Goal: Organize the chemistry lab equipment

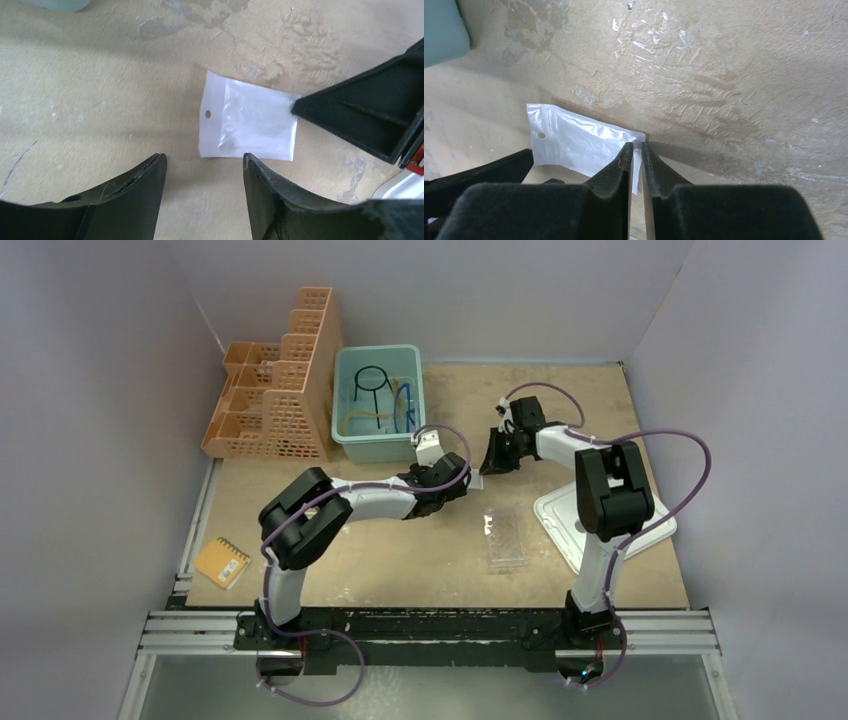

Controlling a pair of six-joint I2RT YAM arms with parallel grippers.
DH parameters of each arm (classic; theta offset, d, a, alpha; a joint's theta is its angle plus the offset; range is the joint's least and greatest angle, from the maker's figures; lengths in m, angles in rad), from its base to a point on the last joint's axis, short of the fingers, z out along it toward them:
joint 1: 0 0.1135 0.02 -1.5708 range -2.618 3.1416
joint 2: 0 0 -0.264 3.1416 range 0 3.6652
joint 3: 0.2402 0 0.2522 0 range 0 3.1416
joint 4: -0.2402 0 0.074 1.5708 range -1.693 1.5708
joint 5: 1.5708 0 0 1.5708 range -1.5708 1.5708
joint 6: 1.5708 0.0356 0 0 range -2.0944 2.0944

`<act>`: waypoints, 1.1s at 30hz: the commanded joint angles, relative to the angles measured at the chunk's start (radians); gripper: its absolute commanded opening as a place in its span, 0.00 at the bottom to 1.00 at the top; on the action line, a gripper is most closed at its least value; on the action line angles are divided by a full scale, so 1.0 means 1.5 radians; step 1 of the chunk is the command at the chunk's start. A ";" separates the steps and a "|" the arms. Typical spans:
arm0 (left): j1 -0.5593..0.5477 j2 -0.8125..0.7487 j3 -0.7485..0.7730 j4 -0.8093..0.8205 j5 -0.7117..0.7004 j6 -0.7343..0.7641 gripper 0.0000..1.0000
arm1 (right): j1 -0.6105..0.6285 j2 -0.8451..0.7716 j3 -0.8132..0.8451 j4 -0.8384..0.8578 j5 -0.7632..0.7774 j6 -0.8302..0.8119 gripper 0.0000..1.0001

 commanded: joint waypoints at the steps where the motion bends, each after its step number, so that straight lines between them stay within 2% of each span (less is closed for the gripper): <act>1: -0.006 -0.055 -0.011 -0.043 -0.052 0.016 0.57 | 0.016 0.010 -0.025 -0.080 0.102 -0.075 0.17; 5: -0.005 -0.070 -0.038 -0.016 -0.033 0.002 0.58 | 0.042 0.015 -0.033 -0.064 0.091 -0.095 0.28; 10: -0.005 -0.103 -0.088 0.008 -0.052 -0.027 0.59 | 0.074 0.033 -0.018 -0.077 0.163 -0.099 0.38; 19: 0.015 -0.154 -0.184 0.121 -0.008 -0.089 0.61 | 0.140 0.061 -0.016 -0.092 0.222 -0.127 0.38; 26: 0.017 -0.183 -0.283 0.246 0.052 -0.152 0.61 | 0.158 0.056 -0.050 -0.113 0.159 -0.095 0.35; 33: 0.017 -0.173 -0.378 0.441 0.106 -0.190 0.63 | 0.158 0.052 -0.086 -0.123 0.132 -0.006 0.36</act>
